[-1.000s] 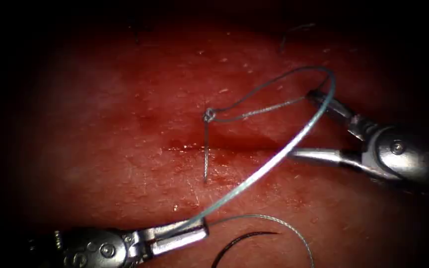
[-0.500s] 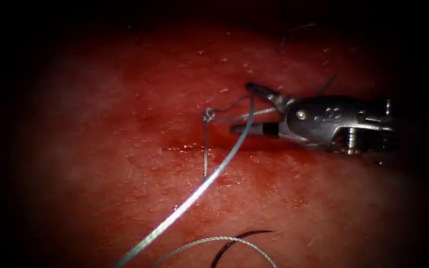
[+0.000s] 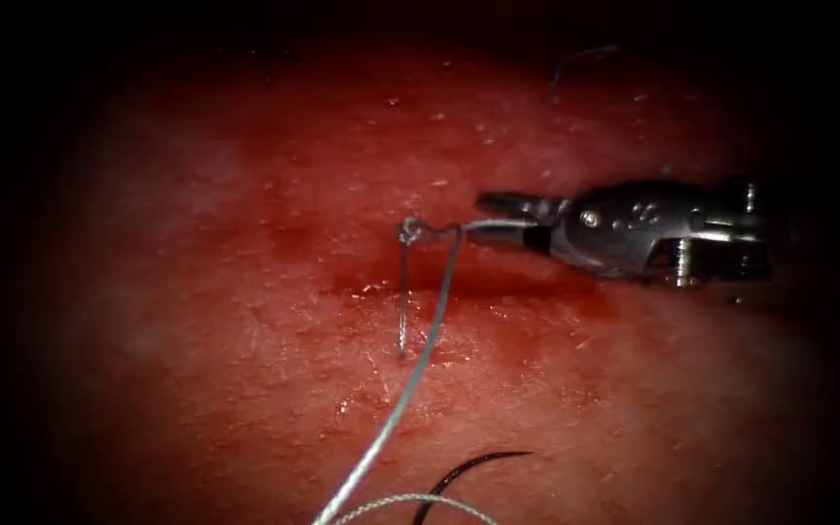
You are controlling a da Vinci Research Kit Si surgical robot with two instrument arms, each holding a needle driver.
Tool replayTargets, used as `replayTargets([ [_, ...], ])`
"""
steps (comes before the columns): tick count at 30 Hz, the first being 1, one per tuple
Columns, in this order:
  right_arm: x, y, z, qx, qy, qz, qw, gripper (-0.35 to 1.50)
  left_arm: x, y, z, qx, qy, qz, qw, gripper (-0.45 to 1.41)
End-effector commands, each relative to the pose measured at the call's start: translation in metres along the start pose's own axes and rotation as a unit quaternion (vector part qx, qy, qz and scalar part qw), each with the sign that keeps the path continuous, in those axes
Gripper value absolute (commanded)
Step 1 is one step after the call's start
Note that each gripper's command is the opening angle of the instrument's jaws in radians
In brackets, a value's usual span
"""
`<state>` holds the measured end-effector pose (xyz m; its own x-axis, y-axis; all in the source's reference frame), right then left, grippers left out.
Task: Wound Closure
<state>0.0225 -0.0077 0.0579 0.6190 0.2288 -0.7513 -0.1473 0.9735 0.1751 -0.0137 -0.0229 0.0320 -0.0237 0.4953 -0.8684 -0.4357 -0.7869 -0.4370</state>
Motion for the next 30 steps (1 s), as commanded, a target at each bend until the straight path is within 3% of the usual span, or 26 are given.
replayTargets([
  [1,0.0005,-0.0004,0.0005,0.002,0.001,-0.001,1.000,-0.35,-0.0007,0.0005,0.0005,-0.001,-0.001,0.000,1.000,-0.45],
  [8,0.0034,0.0005,-0.0016,-0.006,0.024,-0.004,1.000,-0.35,-0.0007,0.0027,0.0005,-0.008,-0.005,0.004,1.000,-0.45],
  [14,0.0056,0.0028,-0.0014,-0.017,0.029,-0.001,0.999,-0.35,-0.0022,0.0074,0.0015,-0.035,-0.020,0.017,0.999,-0.45],
  [21,0.0055,0.0043,0.0003,-0.025,0.025,0.001,0.999,-0.35,-0.0053,0.0154,0.0031,-0.088,-0.051,0.041,0.994,-0.45],
  [30,0.0061,0.0058,0.0018,-0.032,0.024,0.006,0.999,-0.35,-0.0080,0.0218,0.0040,-0.133,-0.064,0.051,0.988,-0.45],
])
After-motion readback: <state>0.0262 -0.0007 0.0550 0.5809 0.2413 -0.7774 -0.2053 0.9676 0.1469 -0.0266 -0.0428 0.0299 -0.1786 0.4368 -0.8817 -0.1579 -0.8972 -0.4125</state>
